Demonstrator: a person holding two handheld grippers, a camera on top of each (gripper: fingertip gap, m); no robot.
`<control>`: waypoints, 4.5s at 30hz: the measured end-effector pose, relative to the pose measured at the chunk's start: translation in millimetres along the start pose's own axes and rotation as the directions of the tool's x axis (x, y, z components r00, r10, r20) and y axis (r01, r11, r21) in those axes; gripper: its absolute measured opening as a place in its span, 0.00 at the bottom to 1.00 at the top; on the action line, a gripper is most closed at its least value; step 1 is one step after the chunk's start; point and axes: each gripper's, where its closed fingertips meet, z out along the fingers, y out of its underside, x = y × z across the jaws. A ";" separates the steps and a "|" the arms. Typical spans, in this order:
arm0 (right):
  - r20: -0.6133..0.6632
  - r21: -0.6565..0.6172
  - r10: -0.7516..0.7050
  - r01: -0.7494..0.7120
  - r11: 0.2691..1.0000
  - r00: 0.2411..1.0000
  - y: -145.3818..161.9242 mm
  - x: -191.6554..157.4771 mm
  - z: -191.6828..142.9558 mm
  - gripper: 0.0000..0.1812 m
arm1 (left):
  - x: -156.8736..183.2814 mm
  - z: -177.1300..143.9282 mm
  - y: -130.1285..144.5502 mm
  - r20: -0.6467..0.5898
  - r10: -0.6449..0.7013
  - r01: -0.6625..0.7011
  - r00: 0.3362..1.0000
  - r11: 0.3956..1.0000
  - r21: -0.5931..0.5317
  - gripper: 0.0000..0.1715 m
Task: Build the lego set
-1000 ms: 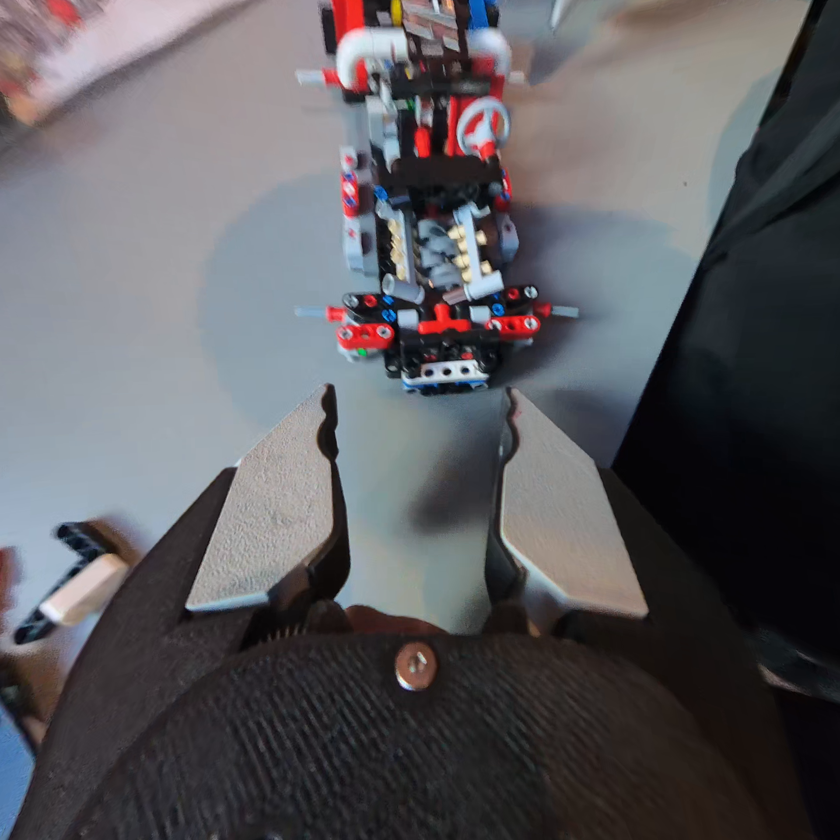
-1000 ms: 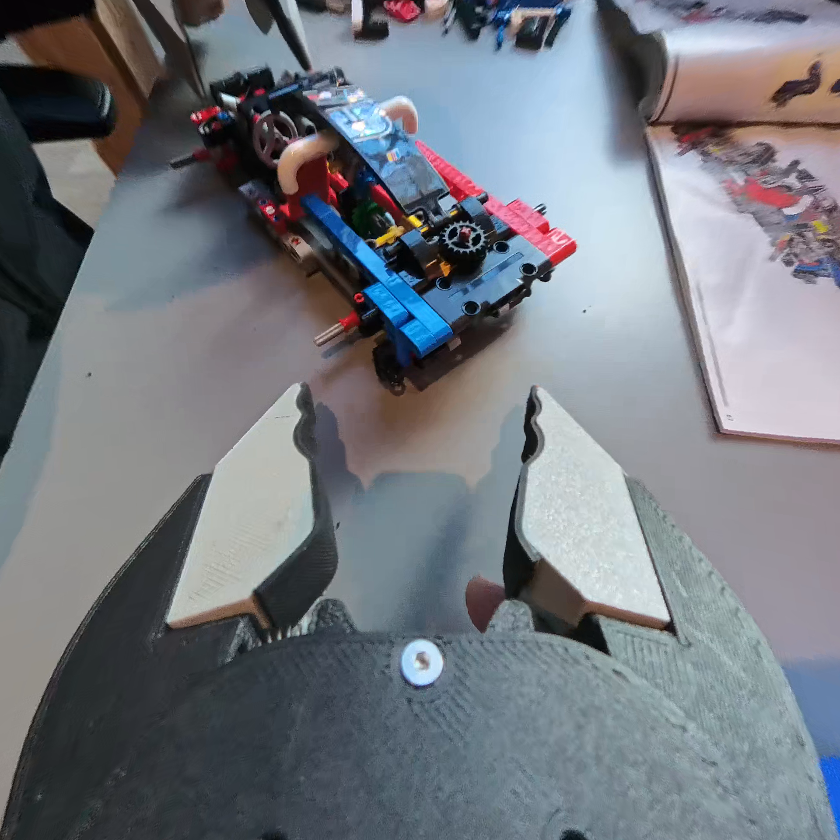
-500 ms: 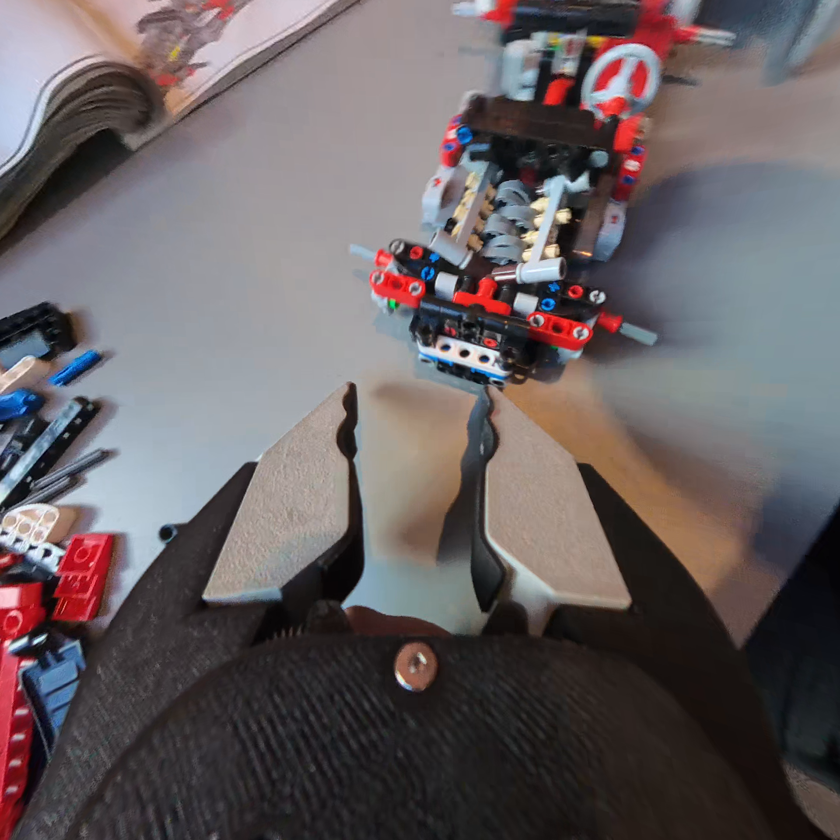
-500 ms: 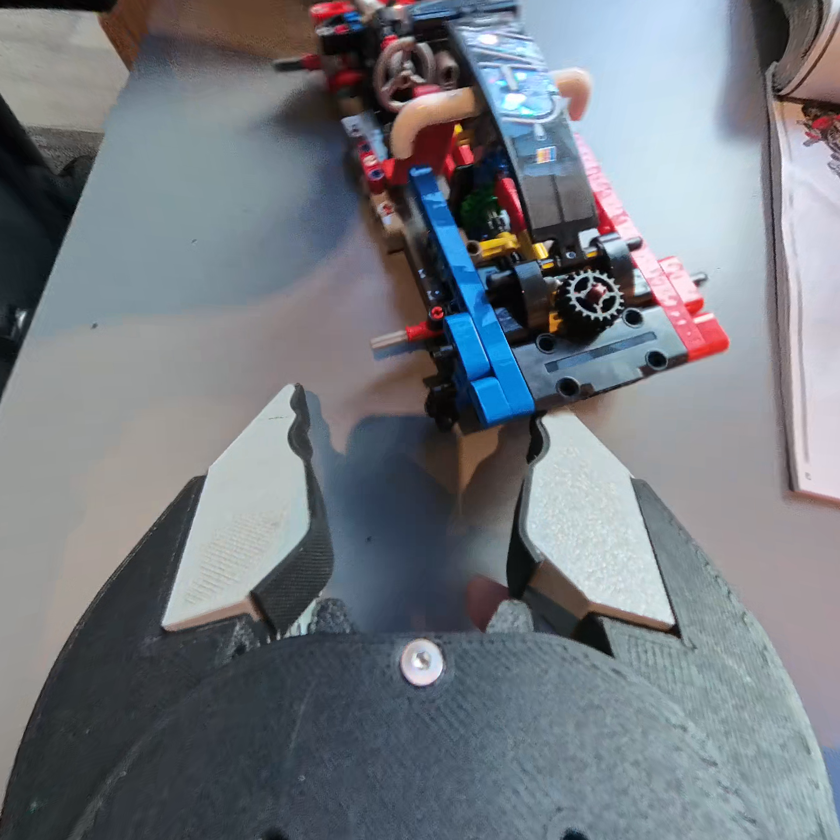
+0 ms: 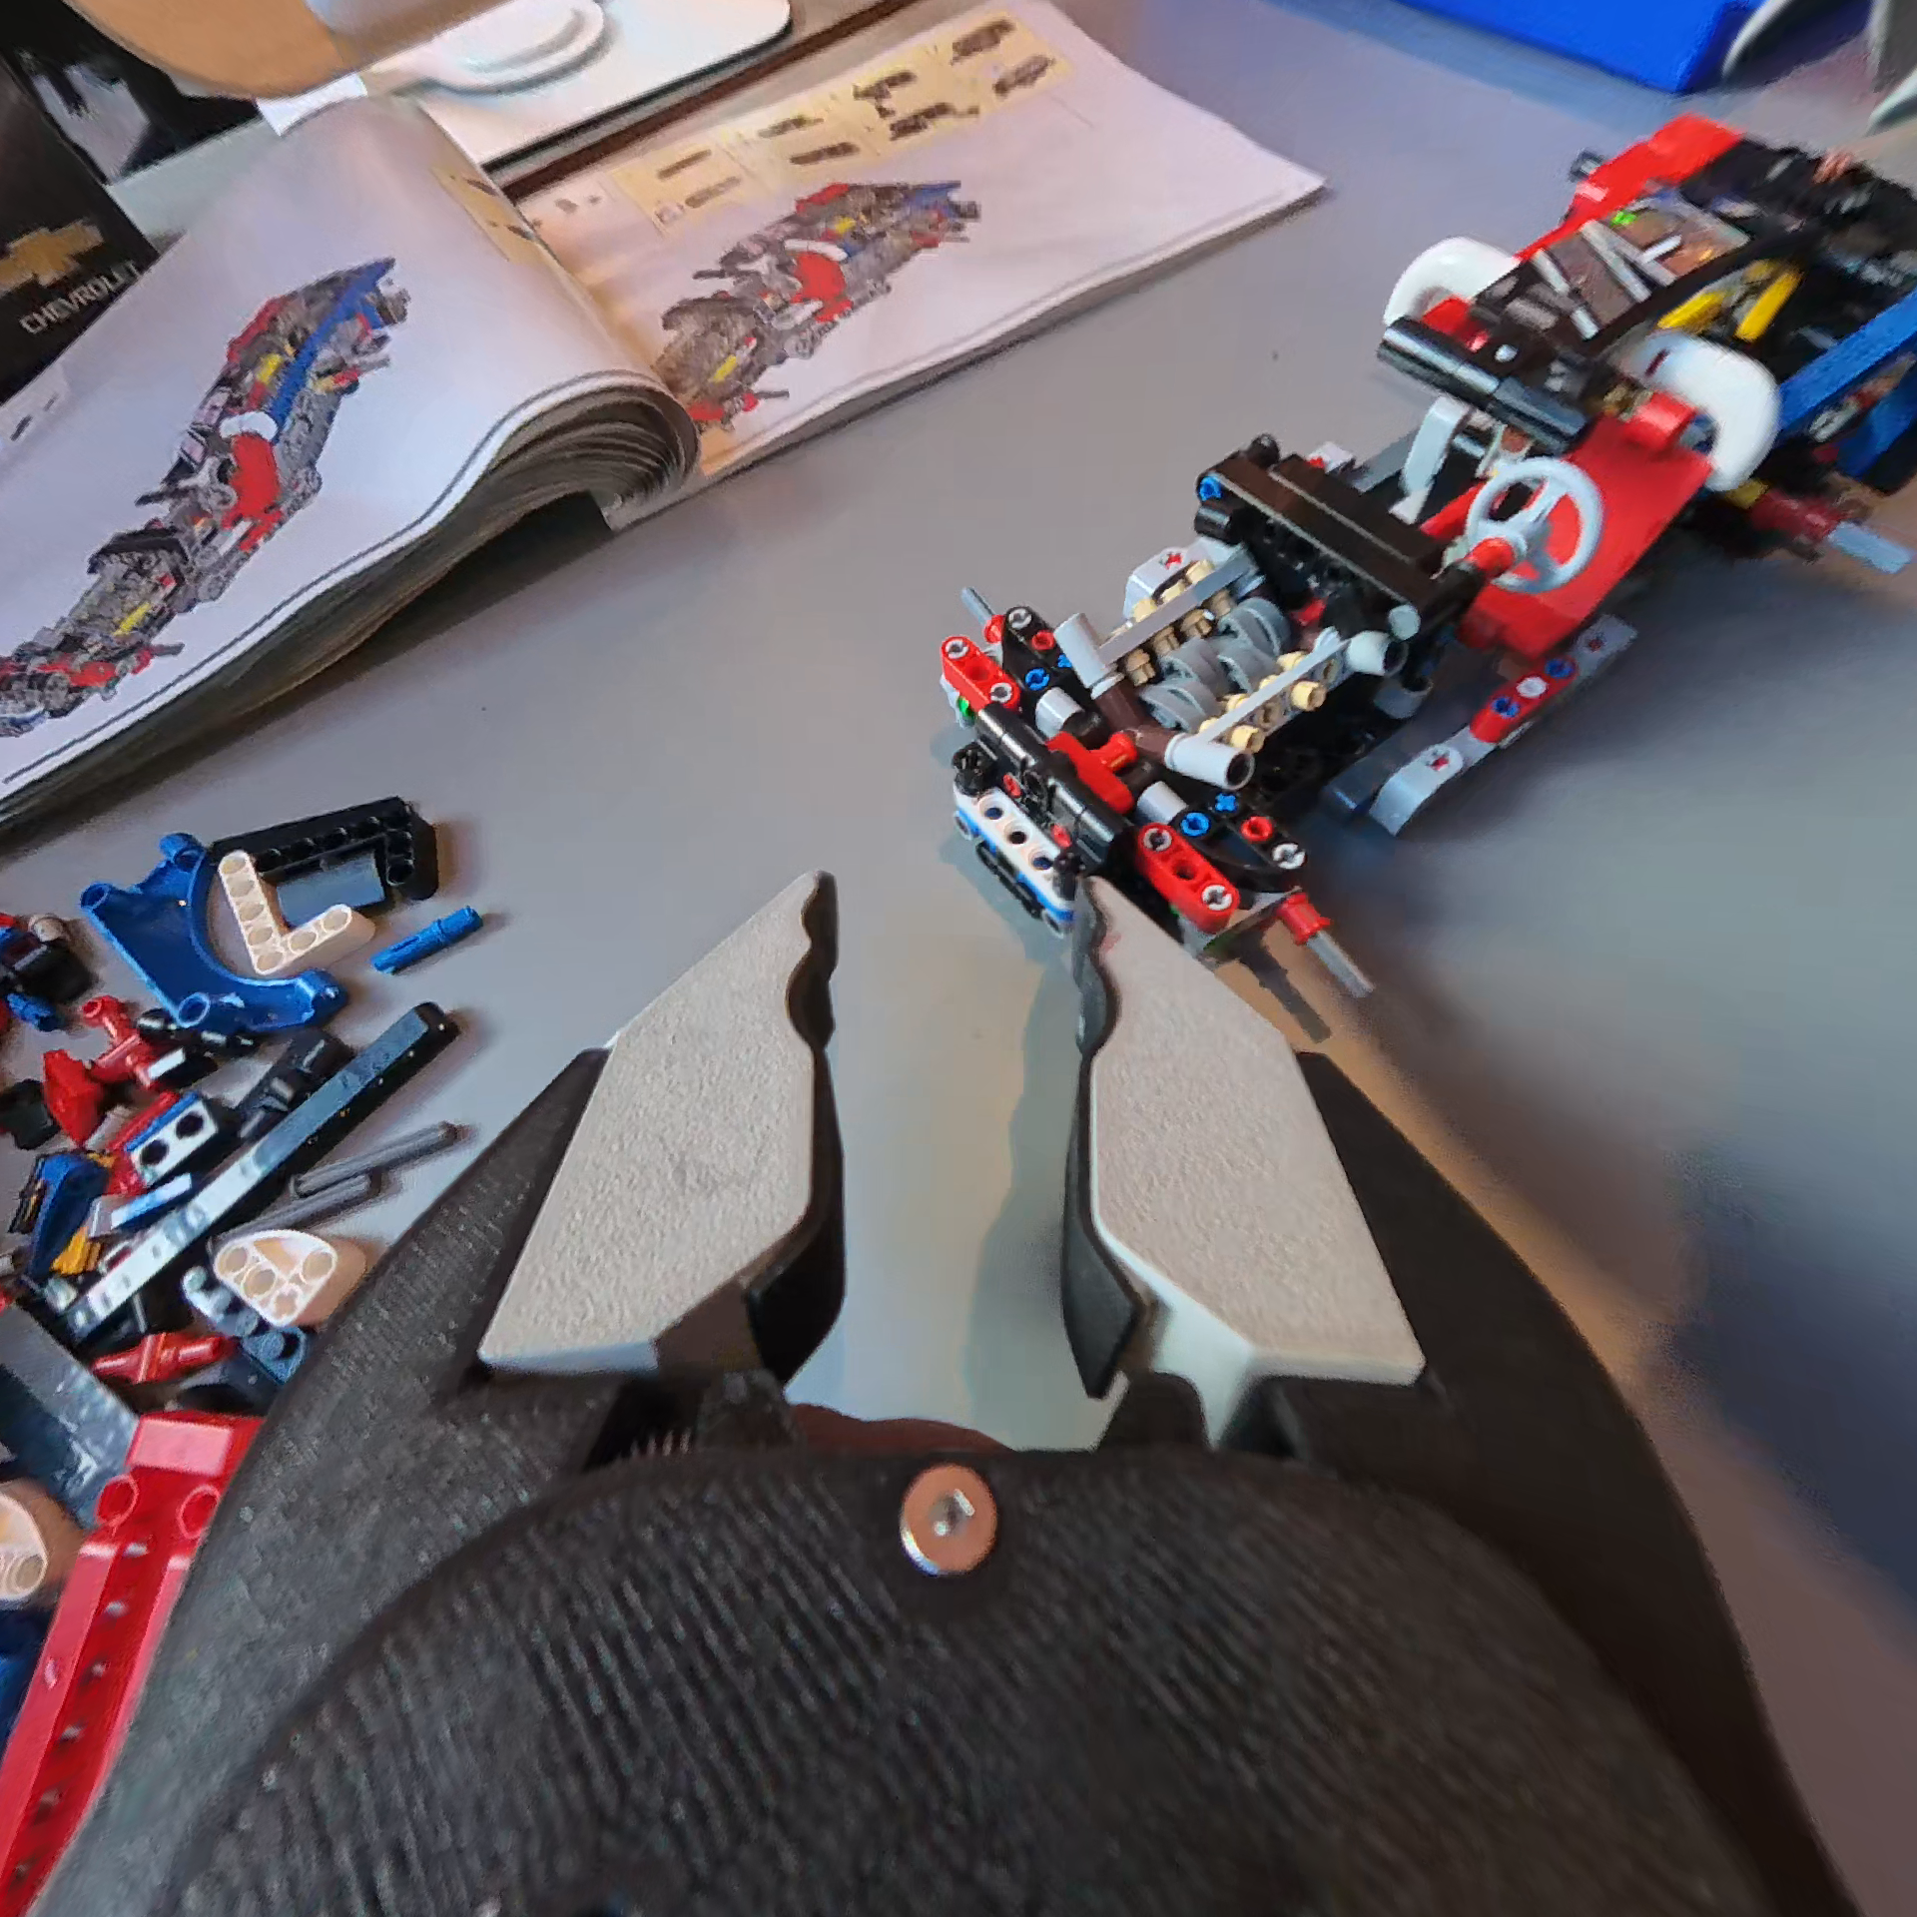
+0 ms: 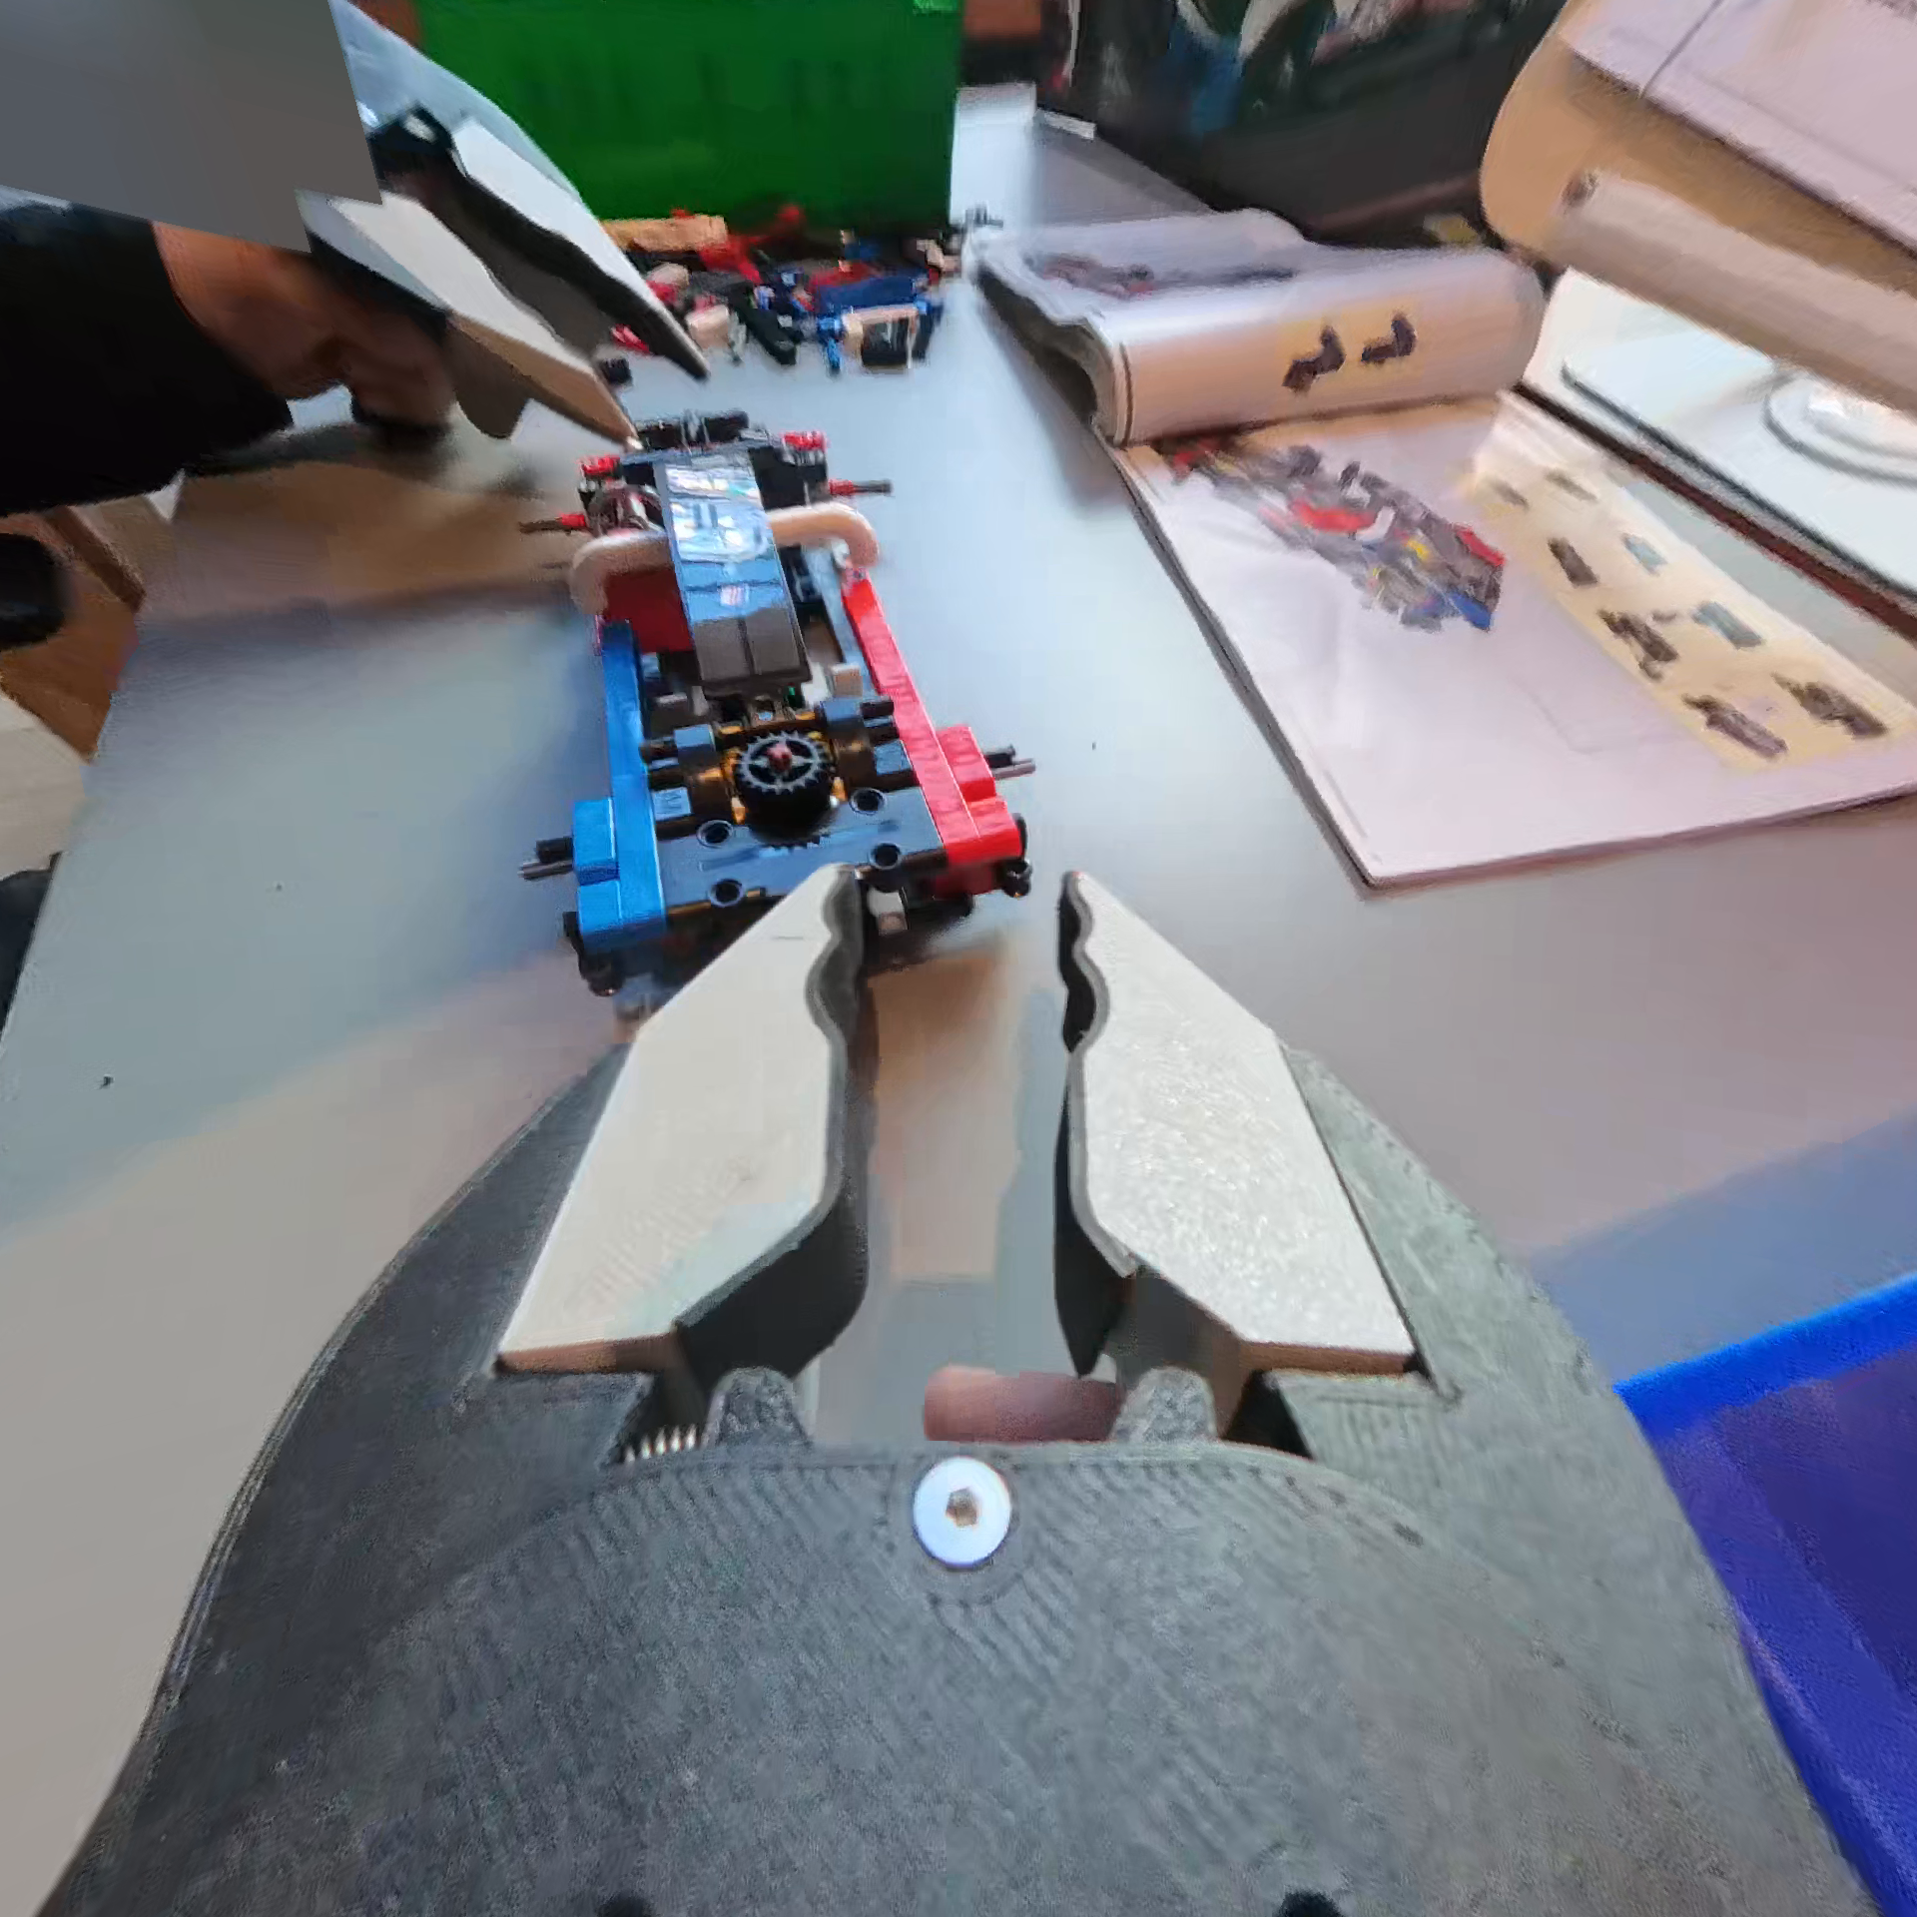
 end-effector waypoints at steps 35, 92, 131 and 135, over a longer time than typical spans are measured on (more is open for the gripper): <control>-0.357 -0.228 -0.142 0.061 0.972 0.923 -56.7 125.1 127.6 0.09 | -110.8 208.0 -133.3 -0.012 0.393 -0.384 0.919 0.891 -0.243 0.03; -0.352 -0.373 -0.250 0.110 0.921 0.902 -8.2 146.7 140.8 0.00 | -138.1 230.4 -142.9 0.074 0.280 -0.253 0.957 0.934 -0.254 0.16; -0.314 -0.322 -0.180 0.074 0.944 0.932 -13.9 136.8 141.0 0.00 | -205.8 92.2 -112.5 0.187 0.162 -0.077 0.969 0.917 -0.391 0.00; -0.319 -0.248 -0.126 0.045 0.968 0.939 -23.7 135.4 137.3 0.00 | -198.0 15.4 -83.8 0.236 0.047 0.048 0.971 0.923 -0.382 0.00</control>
